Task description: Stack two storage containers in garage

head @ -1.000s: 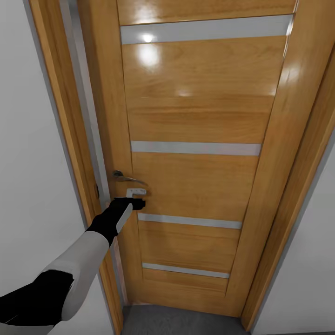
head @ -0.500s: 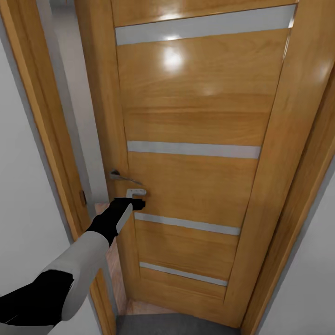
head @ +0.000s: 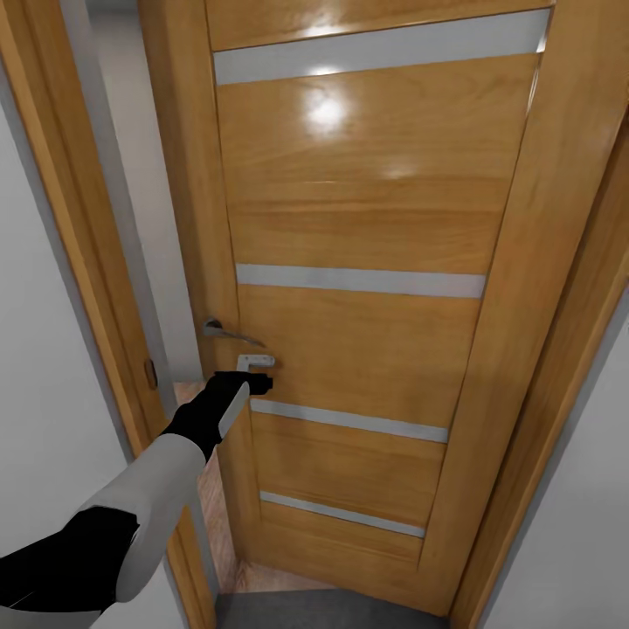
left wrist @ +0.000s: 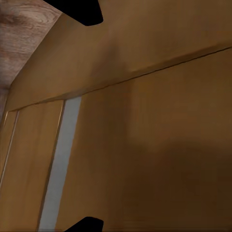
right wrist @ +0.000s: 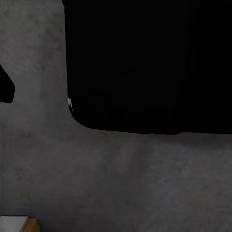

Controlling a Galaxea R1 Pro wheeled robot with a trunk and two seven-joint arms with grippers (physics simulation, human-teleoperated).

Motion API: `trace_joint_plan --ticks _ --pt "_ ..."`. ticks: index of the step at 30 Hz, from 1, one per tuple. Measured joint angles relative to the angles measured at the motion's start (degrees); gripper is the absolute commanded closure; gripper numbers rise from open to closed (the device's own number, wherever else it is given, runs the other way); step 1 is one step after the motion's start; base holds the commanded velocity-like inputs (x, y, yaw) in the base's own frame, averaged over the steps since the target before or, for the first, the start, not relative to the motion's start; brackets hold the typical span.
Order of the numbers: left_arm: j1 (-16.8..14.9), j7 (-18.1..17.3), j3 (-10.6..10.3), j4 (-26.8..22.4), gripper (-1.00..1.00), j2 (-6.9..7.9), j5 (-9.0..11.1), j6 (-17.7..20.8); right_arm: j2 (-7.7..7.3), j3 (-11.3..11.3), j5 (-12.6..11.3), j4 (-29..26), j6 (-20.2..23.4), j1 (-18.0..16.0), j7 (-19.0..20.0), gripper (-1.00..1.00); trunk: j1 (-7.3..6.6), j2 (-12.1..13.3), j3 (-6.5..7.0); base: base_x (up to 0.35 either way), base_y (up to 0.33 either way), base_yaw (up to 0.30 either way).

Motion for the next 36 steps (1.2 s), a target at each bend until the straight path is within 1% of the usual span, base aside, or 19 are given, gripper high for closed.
trace_joint_plan --ticks 6,13,15,16,17,18,19,36 --pt "0.00 -0.06 -0.02 0.01 -1.00 -0.01 0.25 -0.01 0.00 0.02 0.00 0.00 0.00 0.00 0.05 -1.00 -0.01 0.00 0.00 0.057 0.000 -0.005" --pt "0.02 -0.63 -0.08 0.05 -1.00 -0.06 1.37 0.01 0.00 0.03 0.01 0.00 0.00 0.00 0.08 -1.00 -0.03 0.00 0.00 0.288 0.000 0.000" --pt "0.01 -0.58 -0.05 0.00 -1.00 -0.04 1.01 0.03 0.00 0.03 0.01 0.00 0.00 0.00 0.08 -1.00 -0.03 0.00 0.00 0.327 0.000 0.000" --pt "0.01 -0.59 -0.08 0.03 -1.00 -0.04 1.26 0.02 0.00 0.02 0.00 0.00 0.00 0.00 0.06 -1.00 -0.04 -0.01 0.00 0.329 0.000 0.000" --pt "0.00 -0.60 -0.04 -0.01 -1.00 -0.03 0.73 0.08 0.00 0.03 0.01 0.00 0.00 0.00 0.07 -1.00 -0.03 0.00 0.00 0.328 0.000 0.000" --pt "0.01 -0.59 -0.07 0.03 -1.00 -0.04 1.20 0.02 0.00 0.03 0.00 0.00 0.00 0.00 0.06 -1.00 -0.03 0.00 0.00 0.265 0.000 0.000" --pt "0.01 -0.57 -0.06 0.02 -1.00 -0.03 1.05 0.04 0.00 0.02 0.00 0.00 0.00 0.00 0.04 -1.00 -0.03 -0.01 0.00 0.212 0.000 0.000" --pt "0.01 -0.14 -0.01 -0.03 -1.00 -0.11 0.55 -0.02 0.00 -0.05 -0.08 0.12 0.00 0.00 -0.07 -1.00 0.00 0.01 0.00 0.020 0.000 0.000"
